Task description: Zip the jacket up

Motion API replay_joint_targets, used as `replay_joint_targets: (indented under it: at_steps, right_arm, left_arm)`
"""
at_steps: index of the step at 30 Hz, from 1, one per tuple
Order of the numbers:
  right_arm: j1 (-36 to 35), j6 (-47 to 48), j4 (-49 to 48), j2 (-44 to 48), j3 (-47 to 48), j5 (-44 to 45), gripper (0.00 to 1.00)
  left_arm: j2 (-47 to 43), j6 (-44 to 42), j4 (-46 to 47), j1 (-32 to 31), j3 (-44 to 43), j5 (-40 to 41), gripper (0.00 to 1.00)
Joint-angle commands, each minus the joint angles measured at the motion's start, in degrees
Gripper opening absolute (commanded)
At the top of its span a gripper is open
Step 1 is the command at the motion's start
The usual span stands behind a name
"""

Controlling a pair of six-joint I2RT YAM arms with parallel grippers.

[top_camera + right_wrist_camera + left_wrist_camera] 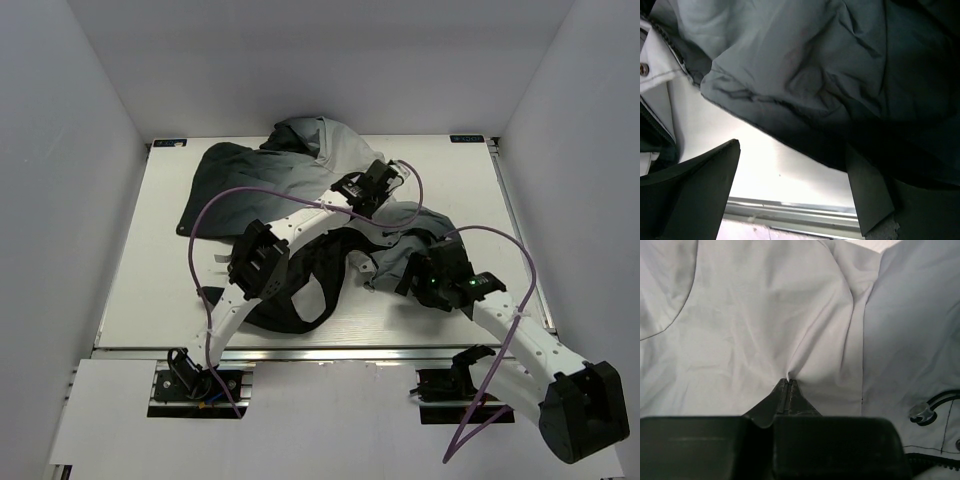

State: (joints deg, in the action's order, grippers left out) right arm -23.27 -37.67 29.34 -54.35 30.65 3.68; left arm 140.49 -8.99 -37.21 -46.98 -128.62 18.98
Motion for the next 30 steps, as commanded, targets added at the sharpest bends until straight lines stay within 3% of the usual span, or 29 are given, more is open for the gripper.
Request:
replay_joint_targets:
  at_steps: [1,5,6,8,9,11,12,13,21,27,30]
  right_arm:
    - [-0.2,-2.0,-6.8,-1.5,-1.1,-0.9,0.89]
    - [-0.2,-3.4,-10.4,-3.4,0.0,6.9,0.88]
    - [-0.2,-3.4,-11.8,-4.4,0.0,9.1,0.77]
    - [-0.2,-2.0,-15.4,-5.9,0.6,13.8,0.66]
    - [-0.2,-1.5,-15.7,-7.2,1.4,15.3,0.49]
    - [-0.1,-0.2,-14.5,-10.9,4.1,19.1,0.32]
    - [-0.2,0.5,-13.4,-12.6,7.1,20.1,0.13]
    - [-0.2,1.0,-13.1,-13.1,8.4,22.7,0.0]
    - [-0.2,8.5,-14.3,-7.0,20.0,32.6,0.0]
    - [-0.3,18.8,-16.2,-4.5,42.7,27.9,0.0]
    - [-0.9,21.9,-16.1,-5.5,56.1,19.6,0.0]
  left_arm:
    - [-5.3,2.7,3.7,0.3,-1.5,3.7,0.0]
    - [-11.3,5.5,6.4,0.4,2.9,4.0,0.0]
    - [-14.2,5.9,7.1,0.5,4.3,4.0,0.0]
    - [-17.5,6.5,10.2,0.7,10.0,3.2,0.0]
    - [-19.1,6.7,11.2,0.7,11.9,3.0,0.0]
    - [-23.1,7.5,12.3,0.8,15.7,3.0,0.0]
    - [-24.2,7.8,12.3,0.8,16.5,2.7,0.0]
    - [-25.3,8.1,12.5,0.8,17.3,2.6,0.0]
    - [-39.1,11.0,15.1,0.8,23.5,1.5,0.0]
    - [-53.3,14.3,16.3,0.8,23.5,-3.8,0.0]
    - [-61.3,16.5,18.5,0.8,24.4,-8.3,0.0]
